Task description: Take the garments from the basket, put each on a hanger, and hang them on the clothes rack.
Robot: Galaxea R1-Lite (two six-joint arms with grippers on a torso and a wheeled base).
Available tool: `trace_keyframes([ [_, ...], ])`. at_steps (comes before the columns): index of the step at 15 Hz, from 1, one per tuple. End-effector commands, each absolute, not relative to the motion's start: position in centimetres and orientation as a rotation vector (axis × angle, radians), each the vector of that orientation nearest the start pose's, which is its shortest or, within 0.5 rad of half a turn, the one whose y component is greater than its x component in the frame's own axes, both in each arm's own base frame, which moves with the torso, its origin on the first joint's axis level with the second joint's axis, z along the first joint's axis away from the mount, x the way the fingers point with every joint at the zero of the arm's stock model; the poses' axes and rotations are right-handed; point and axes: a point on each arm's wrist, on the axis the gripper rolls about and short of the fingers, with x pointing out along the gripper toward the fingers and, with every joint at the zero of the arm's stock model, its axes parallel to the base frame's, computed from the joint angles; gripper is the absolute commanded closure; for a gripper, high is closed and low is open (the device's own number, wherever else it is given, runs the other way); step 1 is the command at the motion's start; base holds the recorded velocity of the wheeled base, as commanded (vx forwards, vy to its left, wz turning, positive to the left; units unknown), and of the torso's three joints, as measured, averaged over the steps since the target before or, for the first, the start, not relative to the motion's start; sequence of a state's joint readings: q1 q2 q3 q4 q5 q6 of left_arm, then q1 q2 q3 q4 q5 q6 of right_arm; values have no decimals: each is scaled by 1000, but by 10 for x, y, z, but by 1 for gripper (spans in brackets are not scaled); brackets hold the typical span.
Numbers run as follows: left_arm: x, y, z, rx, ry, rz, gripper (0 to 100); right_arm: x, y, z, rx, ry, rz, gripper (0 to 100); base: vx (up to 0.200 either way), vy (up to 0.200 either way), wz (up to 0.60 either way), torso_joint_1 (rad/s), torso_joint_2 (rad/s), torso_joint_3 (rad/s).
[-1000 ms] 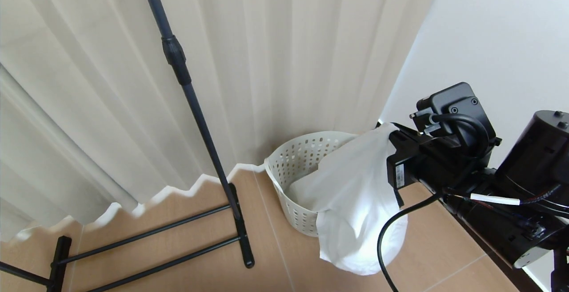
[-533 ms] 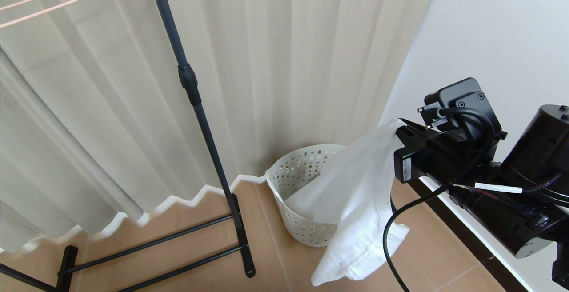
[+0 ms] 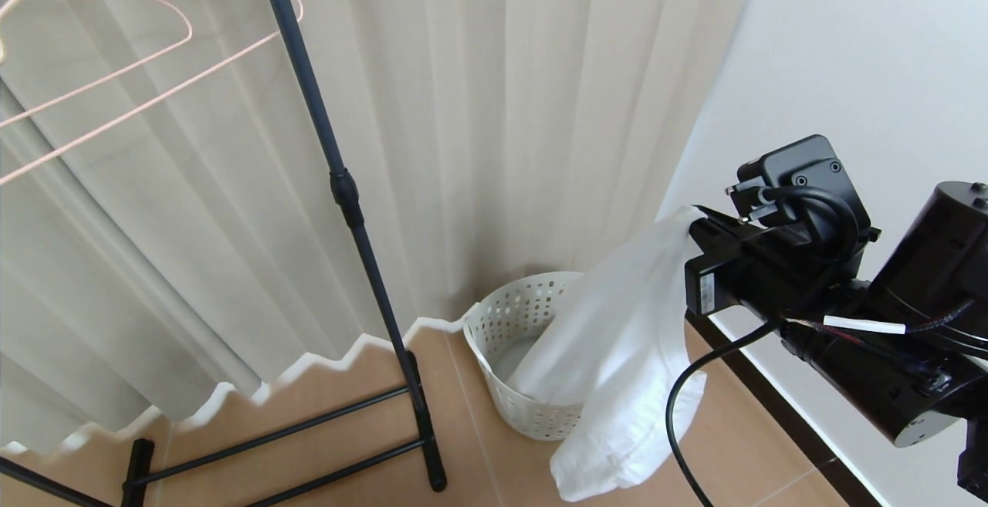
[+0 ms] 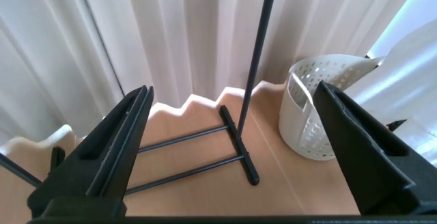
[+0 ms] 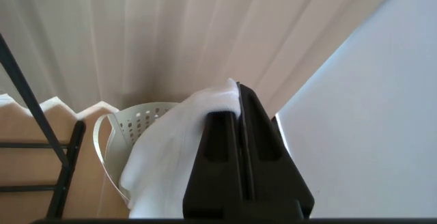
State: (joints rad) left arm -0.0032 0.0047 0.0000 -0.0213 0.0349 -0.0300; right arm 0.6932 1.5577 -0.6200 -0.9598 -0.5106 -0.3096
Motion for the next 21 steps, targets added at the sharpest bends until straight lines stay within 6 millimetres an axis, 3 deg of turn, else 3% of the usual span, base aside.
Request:
trace_keyframes([
  [1, -22, 1, 78, -31, -17, 30, 0, 207, 158, 206, -297, -46, 178, 100, 0, 0, 0, 110, -476, -344],
  [12, -22, 1, 78, -31, -17, 32, 0, 208, 152, 209, -289, -54, 158, 100, 0, 0, 0, 157, -500, -298],
  [21, -22, 1, 78, -31, -17, 32, 0, 208, 151, 209, -287, -55, 156, 100, 0, 0, 0, 25, -62, 150],
])
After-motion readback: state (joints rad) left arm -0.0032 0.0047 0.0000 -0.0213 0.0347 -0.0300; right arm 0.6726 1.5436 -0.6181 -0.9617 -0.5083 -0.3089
